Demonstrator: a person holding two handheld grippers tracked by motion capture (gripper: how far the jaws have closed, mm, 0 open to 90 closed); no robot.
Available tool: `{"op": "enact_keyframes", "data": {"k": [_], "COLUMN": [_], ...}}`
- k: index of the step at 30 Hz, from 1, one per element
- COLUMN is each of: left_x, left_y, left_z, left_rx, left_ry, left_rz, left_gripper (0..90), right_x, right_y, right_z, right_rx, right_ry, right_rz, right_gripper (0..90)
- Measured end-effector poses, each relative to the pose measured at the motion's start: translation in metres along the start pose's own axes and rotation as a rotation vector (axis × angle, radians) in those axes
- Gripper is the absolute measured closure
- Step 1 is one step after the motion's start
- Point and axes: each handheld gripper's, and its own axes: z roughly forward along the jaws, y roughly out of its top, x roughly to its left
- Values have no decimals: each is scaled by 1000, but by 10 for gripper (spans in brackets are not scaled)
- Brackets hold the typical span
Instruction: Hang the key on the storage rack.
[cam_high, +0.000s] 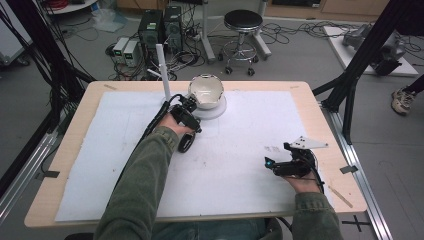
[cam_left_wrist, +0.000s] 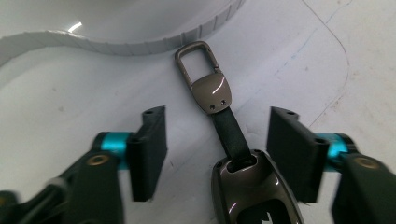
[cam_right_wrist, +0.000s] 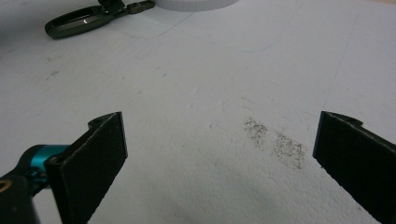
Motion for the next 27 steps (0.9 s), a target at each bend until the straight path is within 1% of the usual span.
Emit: {"op": "enact_keyframes", "data": {"k": [1,2,3,4,5,6,7,8,9,10,11,12,13,14,16,18,20,21,22,25,26,27], "left_x": [0,0,0,-1,-2,-1,-2,-2,-1,0,0,2,3,3,2,1,0,0,-2,-3,-3,-3], "left_y": [0,1,2,2,3,3,3,4,4,4,4,4,4,3,3,3,3,2,2,2,2,2], "left_z": [0,0,0,0,2,4,5,6,6,5,4,3,3,2,3,2,1,1,0,0,-1,-2], "left_rx": [3,-5,-2,-7,9,29,42,44,48,52,48,42,40,36,33,34,30,27,26,25,22,17], "left_ry": [7,6,-1,-5,-11,-31,-31,-20,-17,-14,-13,-36,-47,-55,-55,-53,-42,-37,-20,-16,-15,-15], "left_rz": [2,-6,-11,-16,-15,-17,-15,-23,-35,-40,-45,-54,-55,-47,-44,-30,-14,3,34,36,41,35], "left_gripper": [458,483,580,580,629,642,626,619,641,699,699,771,825,839,860,867,867,868,875,879,879,880], "right_x": [0,0,-1,-1,-1,-1,-1,-1,-1,-1,-1,-1,-1,-1,-1,-1,-2,-1,-2,-3,-3,-3], "right_y": [0,0,0,0,0,0,0,-1,-1,-1,-1,-1,-1,-1,-1,-1,-1,0,1,1,1,1], "right_z": [0,0,0,0,-1,-1,-1,-1,-1,-1,-1,-1,-1,0,0,-1,-2,-3,-6,-8,-8,-7], "right_rx": [0,0,-3,-3,-1,4,6,7,8,10,10,9,10,8,10,7,6,-4,-27,-39,-36,-31], "right_ry": [0,-1,-1,-1,0,0,-2,-3,-3,-6,-6,-7,-8,-8,-10,-13,-13,-19,-28,-32,-30,-27], "right_rz": [0,1,2,2,4,4,2,3,1,5,5,6,5,1,-4,2,-1,-9,-5,7,12,11], "right_gripper": [19,19,19,19,19,18,19,18,18,19,19,19,19,19,19,19,19,19,20,20,20,20]}}
